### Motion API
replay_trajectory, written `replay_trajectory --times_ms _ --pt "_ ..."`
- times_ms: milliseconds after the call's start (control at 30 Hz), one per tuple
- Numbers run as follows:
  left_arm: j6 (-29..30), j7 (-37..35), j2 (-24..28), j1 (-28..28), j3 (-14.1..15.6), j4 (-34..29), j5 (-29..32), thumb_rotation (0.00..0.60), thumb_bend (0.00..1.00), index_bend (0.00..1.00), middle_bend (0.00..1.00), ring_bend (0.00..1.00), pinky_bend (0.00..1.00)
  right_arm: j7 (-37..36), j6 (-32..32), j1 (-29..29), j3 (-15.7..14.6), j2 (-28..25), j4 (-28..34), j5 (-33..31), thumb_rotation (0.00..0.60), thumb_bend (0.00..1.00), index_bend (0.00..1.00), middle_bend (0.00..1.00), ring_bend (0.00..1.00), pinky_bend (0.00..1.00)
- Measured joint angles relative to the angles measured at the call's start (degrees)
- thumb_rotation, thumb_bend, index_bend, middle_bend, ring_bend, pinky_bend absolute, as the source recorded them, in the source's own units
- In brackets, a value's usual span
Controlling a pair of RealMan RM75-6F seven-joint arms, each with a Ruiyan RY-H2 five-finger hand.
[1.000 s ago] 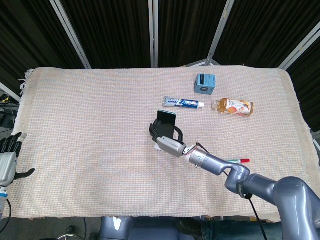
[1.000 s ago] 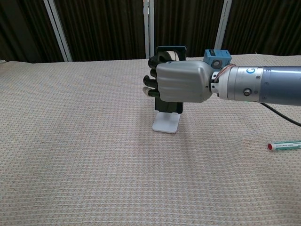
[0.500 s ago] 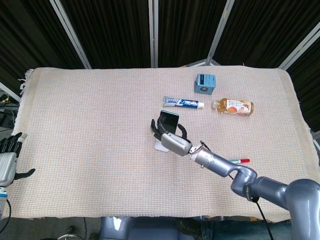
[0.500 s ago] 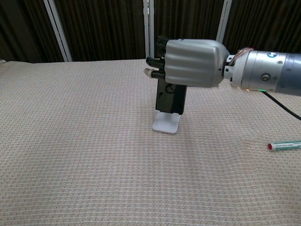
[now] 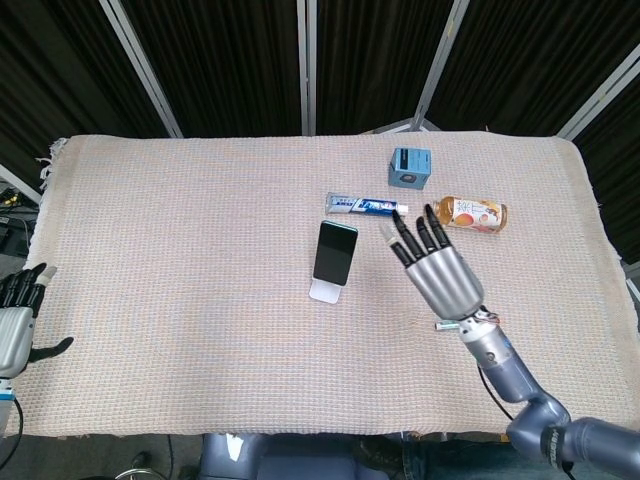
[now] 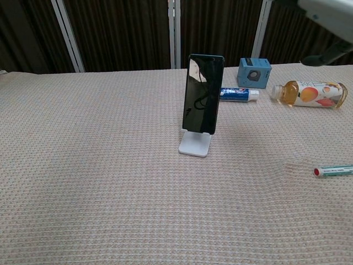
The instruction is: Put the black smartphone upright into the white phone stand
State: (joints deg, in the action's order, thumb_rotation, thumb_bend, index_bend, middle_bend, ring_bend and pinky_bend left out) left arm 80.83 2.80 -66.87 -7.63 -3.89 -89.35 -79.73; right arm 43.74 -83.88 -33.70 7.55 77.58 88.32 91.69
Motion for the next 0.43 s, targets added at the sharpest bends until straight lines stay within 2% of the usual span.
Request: replay_trajectory --times_ms 67,200,333,433 --pt "0.9 -0.1 0.1 0.3 0.1 -0.3 -0.6 0.600 0.00 0.00 0.00 0.00 0.00 -3.1 -1.8 3.1 -0.3 -1.1 3.4 -2.4 0.600 0.00 0.00 0.00 0.00 0.00" --pt "2.3 -0.3 0.5 0.9 0.2 -0.9 -1.6 0.600 0.00 0.00 0.00 0.00 0.00 -9.5 -3.5 8.9 -1.8 -3.8 9.9 -7.8 0.600 0.00 0.00 0.00 0.00 0.00" --pt "4.1 -0.8 1.0 1.7 0.5 -1.5 -2.9 0.600 0.00 0.00 0.00 0.00 0.00 -15.7 -4.4 13.6 -4.2 -5.9 12.4 -10.4 0.600 0.00 0.00 0.00 0.00 0.00" --pt "5.3 -1.4 1.4 2.4 0.8 -1.7 -3.9 0.600 0.00 0.00 0.00 0.00 0.00 -19.7 -5.6 17.2 -6.1 -6.6 11.8 -10.9 0.600 0.00 0.00 0.00 0.00 0.00"
